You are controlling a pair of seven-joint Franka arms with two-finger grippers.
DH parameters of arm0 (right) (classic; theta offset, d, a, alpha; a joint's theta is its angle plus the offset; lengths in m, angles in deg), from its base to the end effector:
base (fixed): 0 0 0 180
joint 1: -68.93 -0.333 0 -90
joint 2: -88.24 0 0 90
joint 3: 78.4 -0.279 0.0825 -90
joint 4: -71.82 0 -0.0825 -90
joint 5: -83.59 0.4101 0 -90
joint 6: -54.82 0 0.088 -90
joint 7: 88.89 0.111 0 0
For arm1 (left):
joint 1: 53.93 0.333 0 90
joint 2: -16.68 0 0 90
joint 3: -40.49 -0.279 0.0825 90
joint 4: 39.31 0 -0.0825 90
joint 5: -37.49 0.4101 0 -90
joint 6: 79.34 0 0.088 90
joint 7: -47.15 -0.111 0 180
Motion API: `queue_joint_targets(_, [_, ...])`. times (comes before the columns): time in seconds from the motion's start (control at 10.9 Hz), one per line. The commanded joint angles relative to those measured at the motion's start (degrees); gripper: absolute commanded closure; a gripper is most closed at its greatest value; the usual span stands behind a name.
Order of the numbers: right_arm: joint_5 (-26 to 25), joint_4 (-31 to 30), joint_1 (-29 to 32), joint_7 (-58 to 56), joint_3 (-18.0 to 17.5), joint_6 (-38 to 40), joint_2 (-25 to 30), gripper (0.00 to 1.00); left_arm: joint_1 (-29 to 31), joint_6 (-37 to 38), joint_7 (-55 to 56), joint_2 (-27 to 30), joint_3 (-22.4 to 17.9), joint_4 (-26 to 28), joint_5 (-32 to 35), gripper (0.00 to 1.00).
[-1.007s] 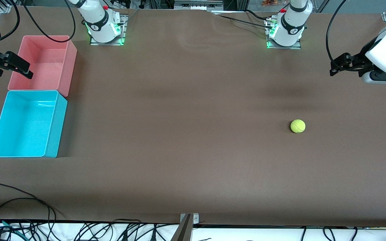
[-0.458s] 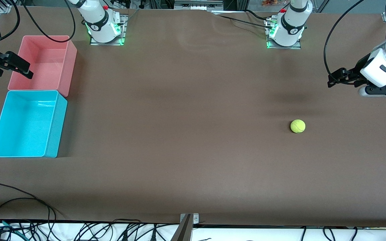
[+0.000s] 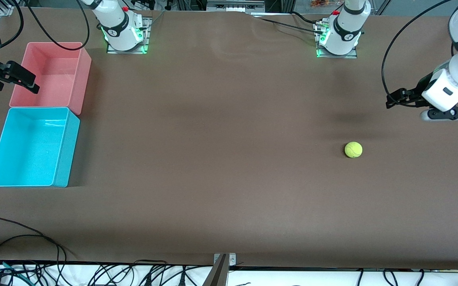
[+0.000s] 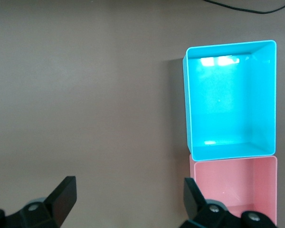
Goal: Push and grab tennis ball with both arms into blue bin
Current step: 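Move the left gripper down toward the tennis ball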
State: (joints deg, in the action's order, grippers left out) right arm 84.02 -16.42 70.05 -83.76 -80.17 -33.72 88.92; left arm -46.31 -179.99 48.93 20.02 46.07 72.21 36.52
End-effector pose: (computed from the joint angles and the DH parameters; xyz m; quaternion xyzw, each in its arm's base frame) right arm 0.5752 0.0075 0.6034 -0.9992 0.0390 -0.0084 0.0040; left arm 0.5539 0.0176 0.4450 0.9972 0.0356 -0.0658 0.0055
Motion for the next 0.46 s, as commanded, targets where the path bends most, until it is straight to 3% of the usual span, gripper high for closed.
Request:
queue_joint_targets(0.0, [-0.5, 1.5, -0.2, 0.0, 0.1, 0.8, -0.3, 0.00, 0.4, -6.1, -0.2, 0.9, 0.1, 6.3, -0.1, 0.00])
queue_joint_targets(0.37, [-0.5, 1.5, -0.3, -0.1, 0.0, 0.7, -0.3, 0.00, 0.4, -16.5, -0.2, 0.1, 0.1, 13.7, -0.1, 0.00])
